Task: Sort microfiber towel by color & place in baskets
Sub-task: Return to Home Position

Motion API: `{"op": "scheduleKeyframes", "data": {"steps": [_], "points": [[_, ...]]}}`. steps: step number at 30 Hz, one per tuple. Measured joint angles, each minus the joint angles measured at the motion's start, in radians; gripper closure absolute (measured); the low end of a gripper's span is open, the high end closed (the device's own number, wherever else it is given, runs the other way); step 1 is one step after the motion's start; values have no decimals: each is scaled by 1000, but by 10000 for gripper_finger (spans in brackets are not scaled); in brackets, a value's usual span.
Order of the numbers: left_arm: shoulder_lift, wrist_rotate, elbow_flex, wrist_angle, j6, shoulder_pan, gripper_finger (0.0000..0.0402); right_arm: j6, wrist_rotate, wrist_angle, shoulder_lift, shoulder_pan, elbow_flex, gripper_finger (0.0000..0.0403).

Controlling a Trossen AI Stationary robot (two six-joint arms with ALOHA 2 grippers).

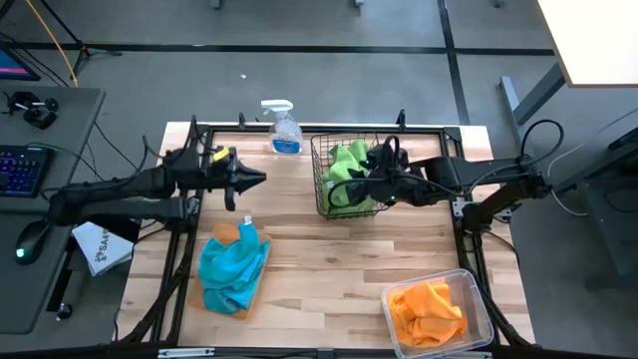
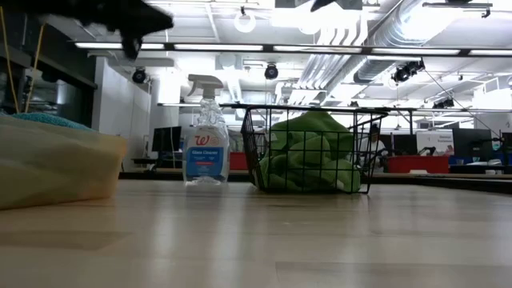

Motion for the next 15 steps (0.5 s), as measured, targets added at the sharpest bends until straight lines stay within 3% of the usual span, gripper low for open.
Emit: {"op": "scheduleKeyframes", "data": {"steps": [2,4,5,9,11,15], "points": [[-54,10,-94,66,-71,1,392,59,-50,-92,0,0,0,296],[-113,10,-186,137,-142,-8,391,108,-99,-181,0,0,0,368],[-145,7,-226,171,-172,-15,392,118,-122,-216,0,1,0,384],[-248,-72,-365,297,-268,-66,400,129,-199,-294,-11,5,0,378],[-291,-132,-413,319,-296,-94,401,95,-216,-302,-25,5,-1,393],[-348,-234,-487,328,-334,-144,401,37,-269,-213,-113,-9,-125,397]]}}
